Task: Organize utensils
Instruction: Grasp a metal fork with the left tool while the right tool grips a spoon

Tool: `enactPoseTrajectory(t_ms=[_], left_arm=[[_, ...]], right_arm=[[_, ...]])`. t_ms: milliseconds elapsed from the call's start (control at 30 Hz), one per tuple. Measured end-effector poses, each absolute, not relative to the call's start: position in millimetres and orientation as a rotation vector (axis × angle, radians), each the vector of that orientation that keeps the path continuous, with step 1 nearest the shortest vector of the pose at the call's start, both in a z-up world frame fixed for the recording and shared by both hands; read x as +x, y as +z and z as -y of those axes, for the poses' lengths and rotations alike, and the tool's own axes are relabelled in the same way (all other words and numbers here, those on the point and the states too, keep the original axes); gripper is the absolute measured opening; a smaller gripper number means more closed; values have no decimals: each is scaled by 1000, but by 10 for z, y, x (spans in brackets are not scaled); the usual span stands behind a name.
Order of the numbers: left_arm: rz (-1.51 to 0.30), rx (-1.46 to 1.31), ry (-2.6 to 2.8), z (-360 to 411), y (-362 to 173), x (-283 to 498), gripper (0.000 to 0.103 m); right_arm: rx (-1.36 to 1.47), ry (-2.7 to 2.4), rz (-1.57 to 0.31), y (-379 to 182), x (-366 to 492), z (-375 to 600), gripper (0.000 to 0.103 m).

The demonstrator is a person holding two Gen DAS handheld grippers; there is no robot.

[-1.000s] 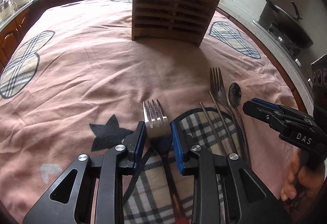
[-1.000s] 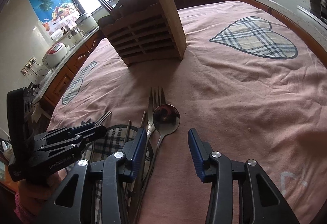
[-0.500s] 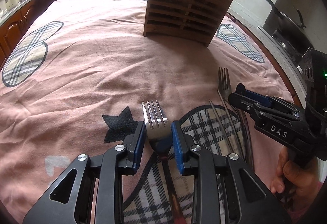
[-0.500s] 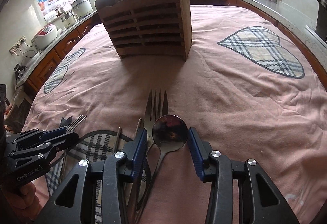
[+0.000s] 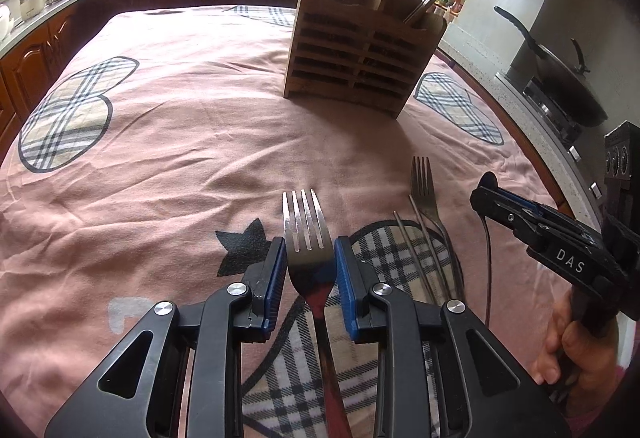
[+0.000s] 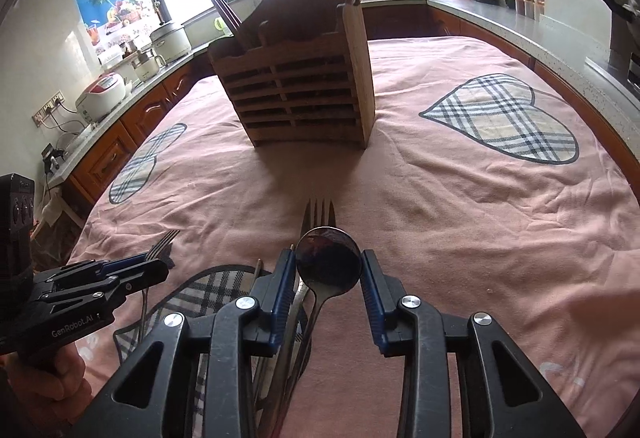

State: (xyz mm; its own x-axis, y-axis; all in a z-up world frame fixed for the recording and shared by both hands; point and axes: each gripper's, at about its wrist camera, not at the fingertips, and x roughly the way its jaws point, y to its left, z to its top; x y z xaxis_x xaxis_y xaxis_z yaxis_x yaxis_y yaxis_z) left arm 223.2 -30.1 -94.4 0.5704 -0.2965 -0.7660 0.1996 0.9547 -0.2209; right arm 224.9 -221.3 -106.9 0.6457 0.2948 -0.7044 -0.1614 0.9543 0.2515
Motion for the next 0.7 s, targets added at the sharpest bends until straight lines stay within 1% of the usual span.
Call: enactPoseTrajectory(t_ms=[400,433,467,500,700], left_arm=[[-823,-149,-296,206,-583,1893,22],[-817,-150,-295,202,-561,1869,22],[-812,-152,-296,194,-538,1846,22],[-805,-153,-296,187,-516,1824,22],[-780,-159,-286,140,-422,1726,22]], right_arm=[[193,316,-722,-717,1952,2241,33],[191,318,-716,-696,1933,2238,8],[192,320,-713,-675,1921,2238,5],[199,324,-714,-658,1910,2242,5],[184,325,-702,-616,1854,2227,5]])
